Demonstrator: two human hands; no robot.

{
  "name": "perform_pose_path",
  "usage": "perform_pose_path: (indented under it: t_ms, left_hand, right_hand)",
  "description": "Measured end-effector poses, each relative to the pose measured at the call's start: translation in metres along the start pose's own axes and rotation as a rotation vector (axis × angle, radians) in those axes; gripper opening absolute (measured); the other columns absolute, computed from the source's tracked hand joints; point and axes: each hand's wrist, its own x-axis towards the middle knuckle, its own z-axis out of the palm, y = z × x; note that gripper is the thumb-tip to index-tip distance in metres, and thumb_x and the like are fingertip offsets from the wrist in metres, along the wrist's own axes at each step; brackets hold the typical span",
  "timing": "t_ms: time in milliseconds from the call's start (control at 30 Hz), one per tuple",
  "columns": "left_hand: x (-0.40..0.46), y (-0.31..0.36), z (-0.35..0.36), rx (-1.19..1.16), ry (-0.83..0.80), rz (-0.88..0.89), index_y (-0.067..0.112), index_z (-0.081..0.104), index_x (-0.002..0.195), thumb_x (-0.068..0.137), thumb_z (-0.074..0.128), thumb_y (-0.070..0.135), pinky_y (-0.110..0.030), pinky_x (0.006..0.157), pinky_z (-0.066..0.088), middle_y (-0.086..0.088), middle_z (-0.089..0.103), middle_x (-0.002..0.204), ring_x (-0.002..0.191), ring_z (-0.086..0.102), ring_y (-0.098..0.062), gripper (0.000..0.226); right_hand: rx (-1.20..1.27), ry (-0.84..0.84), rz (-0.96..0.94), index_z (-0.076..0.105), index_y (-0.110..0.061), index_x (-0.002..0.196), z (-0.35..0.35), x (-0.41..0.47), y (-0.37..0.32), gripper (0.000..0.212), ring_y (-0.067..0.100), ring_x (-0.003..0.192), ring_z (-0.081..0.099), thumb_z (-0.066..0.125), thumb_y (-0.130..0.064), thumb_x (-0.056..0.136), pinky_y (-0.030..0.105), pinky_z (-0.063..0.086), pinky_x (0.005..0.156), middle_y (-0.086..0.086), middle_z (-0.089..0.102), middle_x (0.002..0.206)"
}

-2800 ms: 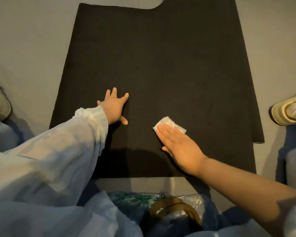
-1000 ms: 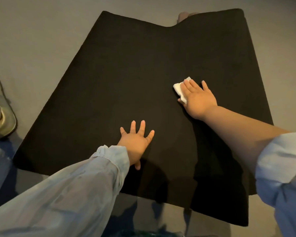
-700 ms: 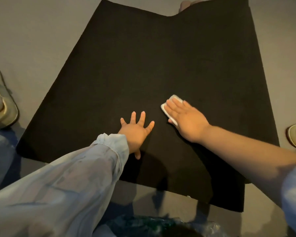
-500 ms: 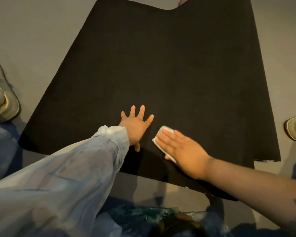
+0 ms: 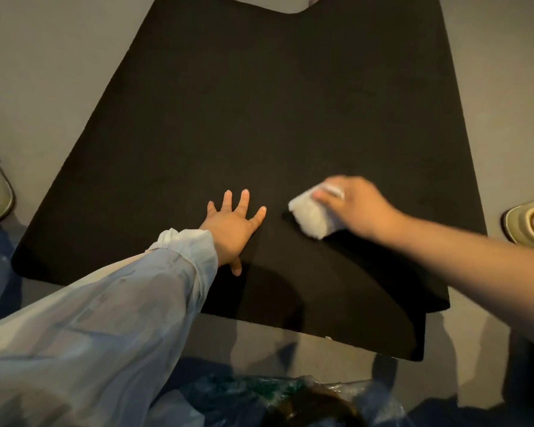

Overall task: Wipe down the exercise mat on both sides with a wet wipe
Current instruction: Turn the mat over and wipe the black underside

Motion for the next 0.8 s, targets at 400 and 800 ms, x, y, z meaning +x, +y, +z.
perform_pose_path:
  t_ms: [400,800]
  left_hand:
    - [0.003,0.001,-0.001,-0.006,-0.047,0.001,0.024,-0.018,0.147,0.07,0.081,0.026,-0.063,0.111,0.003,-0.018,-0.033,0.149,0.136,-0.022,-0.047,0.126]
    - [0.011,0.0,0.0,-0.017,-0.077,-0.007,0.026,-0.019,0.146,0.067,0.083,0.026,-0.064,0.11,0.002,-0.017,-0.034,0.148,0.135,-0.024,-0.047,0.129]
  right_hand:
    - [-0.295,0.212,-0.04,0.072,-0.005,0.1,-0.064,0.078,0.039,0.029,0.023,0.122,0.051,0.05,0.003,0.084,0.017,0.03,0.101,0.009,0.058,0.127]
    - [-0.875,0.086,-0.271,0.04,-0.007,0.141,-0.058,0.075,0.055,0.047,0.029,0.143,0.019,0.045,-0.019,0.097,0.045,0.003,0.116,0.011,0.034,0.151]
